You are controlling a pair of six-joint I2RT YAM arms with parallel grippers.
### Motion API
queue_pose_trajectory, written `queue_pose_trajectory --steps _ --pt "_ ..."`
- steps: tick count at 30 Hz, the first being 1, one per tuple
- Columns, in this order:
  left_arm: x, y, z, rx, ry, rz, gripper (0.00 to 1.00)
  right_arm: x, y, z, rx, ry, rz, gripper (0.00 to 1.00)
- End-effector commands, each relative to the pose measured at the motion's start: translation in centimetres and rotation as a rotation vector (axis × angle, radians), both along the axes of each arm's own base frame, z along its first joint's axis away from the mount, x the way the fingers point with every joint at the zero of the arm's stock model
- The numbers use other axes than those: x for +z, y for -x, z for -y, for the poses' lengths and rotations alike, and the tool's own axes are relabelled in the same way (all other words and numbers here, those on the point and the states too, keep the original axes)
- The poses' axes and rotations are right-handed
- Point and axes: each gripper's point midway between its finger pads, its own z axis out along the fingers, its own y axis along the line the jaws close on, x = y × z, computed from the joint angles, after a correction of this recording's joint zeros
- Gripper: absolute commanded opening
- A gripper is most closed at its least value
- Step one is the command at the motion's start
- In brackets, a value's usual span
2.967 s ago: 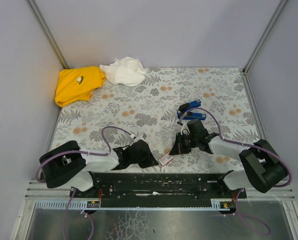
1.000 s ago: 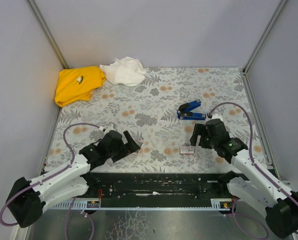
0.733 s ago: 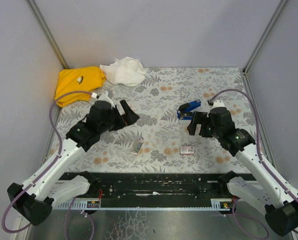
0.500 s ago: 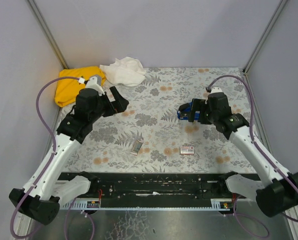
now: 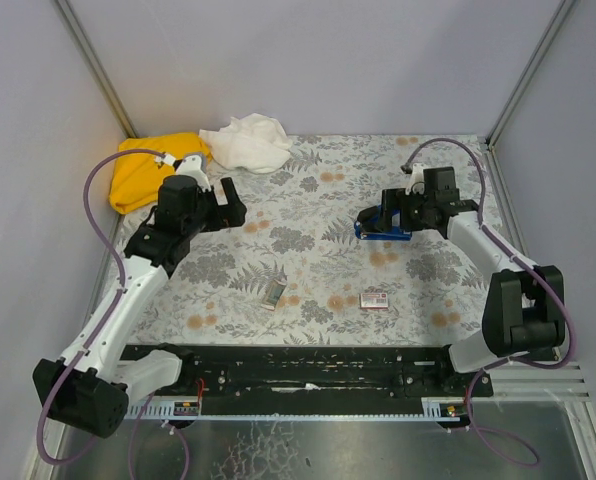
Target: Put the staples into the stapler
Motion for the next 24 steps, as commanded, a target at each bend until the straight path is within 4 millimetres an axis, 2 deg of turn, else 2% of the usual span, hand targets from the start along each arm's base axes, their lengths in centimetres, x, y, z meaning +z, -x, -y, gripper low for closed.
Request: queue_pose_trajectory --steps 1,5,9,12,20,22,24 --pt "0.6 -1.0 -0.8 0.016 -0.034 0.077 1.0 1.8 -0.9 -2.1 0.257 0.083 0.152 1.0" --pt "-0.2 -1.0 -1.3 0.032 -0.037 0.064 1.0 -0.1 -1.3 -2.4 0.319 0.251 0.134 1.0" --pt "-0.4 -1.1 -1.3 0.034 -0.023 0.056 1.0 -0.8 -2.5 -2.6 0.38 0.385 0.136 0.99" --pt "-0.7 -1.1 -1.4 0.038 -0.016 0.049 1.0 -0.9 -3.3 -2.5 0.406 0.437 0.154 0.99" --pt "-1.3 -1.1 -1.6 0.044 -0.012 0.027 1.0 -5.0 -3.9 -2.2 0.495 0.536 0.033 0.98" --pt "-1.5 -1.1 -1.7 0.047 -0.013 0.02 1.0 -5.6 -3.9 -2.4 0.508 0.543 0.017 0.95" --pt "-1.6 -1.1 -1.7 0.049 -0.011 0.016 1.0 -5.7 -4.0 -2.8 0.509 0.526 0.015 0.87"
